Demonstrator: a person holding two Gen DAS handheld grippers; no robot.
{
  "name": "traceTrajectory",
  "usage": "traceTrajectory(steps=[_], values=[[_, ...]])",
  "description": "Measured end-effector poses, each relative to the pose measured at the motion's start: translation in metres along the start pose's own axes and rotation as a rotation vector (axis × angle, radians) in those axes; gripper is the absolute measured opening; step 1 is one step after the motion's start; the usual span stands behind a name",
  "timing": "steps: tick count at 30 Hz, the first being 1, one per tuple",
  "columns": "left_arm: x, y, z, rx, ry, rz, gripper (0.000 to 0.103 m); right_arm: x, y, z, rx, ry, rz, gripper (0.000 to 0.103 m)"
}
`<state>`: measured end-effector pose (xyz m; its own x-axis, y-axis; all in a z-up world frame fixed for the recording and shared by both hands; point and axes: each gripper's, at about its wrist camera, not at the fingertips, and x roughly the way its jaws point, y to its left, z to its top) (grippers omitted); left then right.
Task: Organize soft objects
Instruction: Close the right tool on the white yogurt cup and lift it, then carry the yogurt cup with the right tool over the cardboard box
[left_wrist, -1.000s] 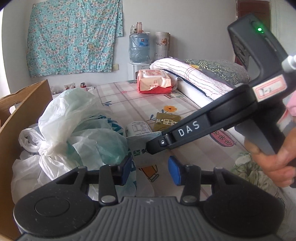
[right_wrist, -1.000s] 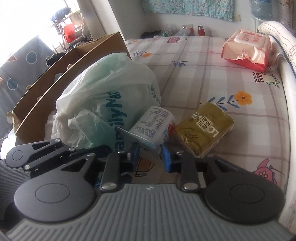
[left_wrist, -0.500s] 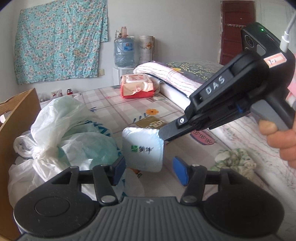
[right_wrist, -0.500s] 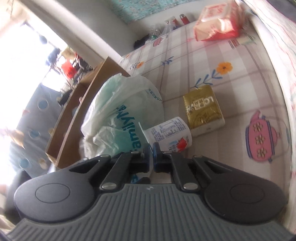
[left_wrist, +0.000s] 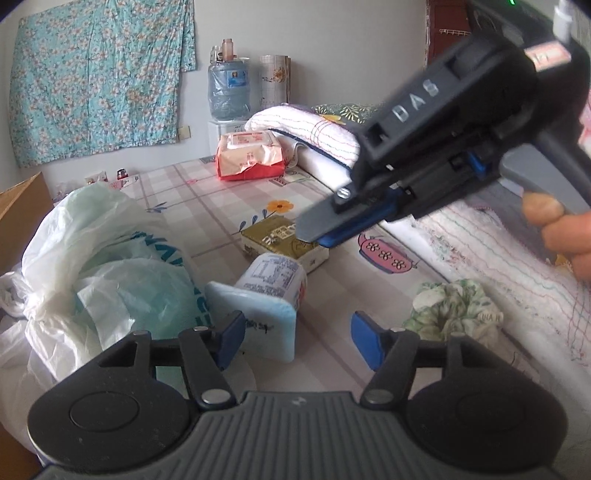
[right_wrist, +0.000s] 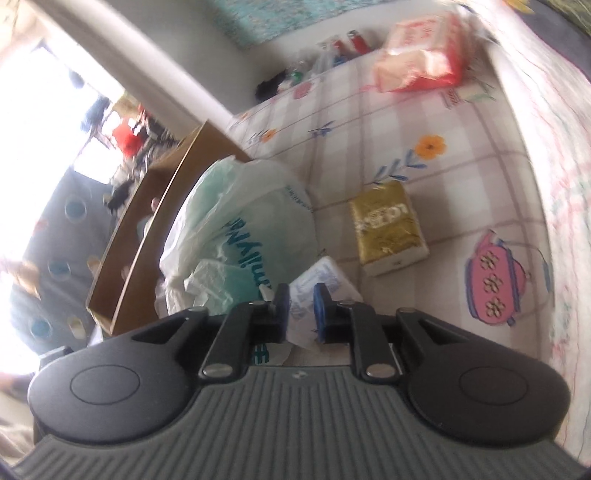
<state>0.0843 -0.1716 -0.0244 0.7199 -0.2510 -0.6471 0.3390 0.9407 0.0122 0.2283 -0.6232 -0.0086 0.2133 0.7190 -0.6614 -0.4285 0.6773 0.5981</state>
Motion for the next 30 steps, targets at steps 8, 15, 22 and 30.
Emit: traceTrajectory(steps=[8, 15, 22, 30], values=[[-0.008, 0.009, -0.016, -0.024, 0.030, -0.007, 0.065, 0.045, 0.054, 0.002, -0.336, 0.082, -0.181, 0.079], [-0.015, 0.019, -0.021, -0.053, 0.031, -0.023, 0.065, 0.078, 0.039, 0.010, -0.313, 0.161, -0.188, 0.080], [-0.021, 0.026, -0.020, -0.077, 0.010, -0.032, 0.065, 0.069, -0.008, 0.012, 0.016, 0.138, -0.061, 0.068], [-0.020, 0.018, -0.011, -0.065, -0.013, -0.048, 0.065, 0.040, -0.061, 0.000, 0.310, 0.080, 0.032, 0.076]])
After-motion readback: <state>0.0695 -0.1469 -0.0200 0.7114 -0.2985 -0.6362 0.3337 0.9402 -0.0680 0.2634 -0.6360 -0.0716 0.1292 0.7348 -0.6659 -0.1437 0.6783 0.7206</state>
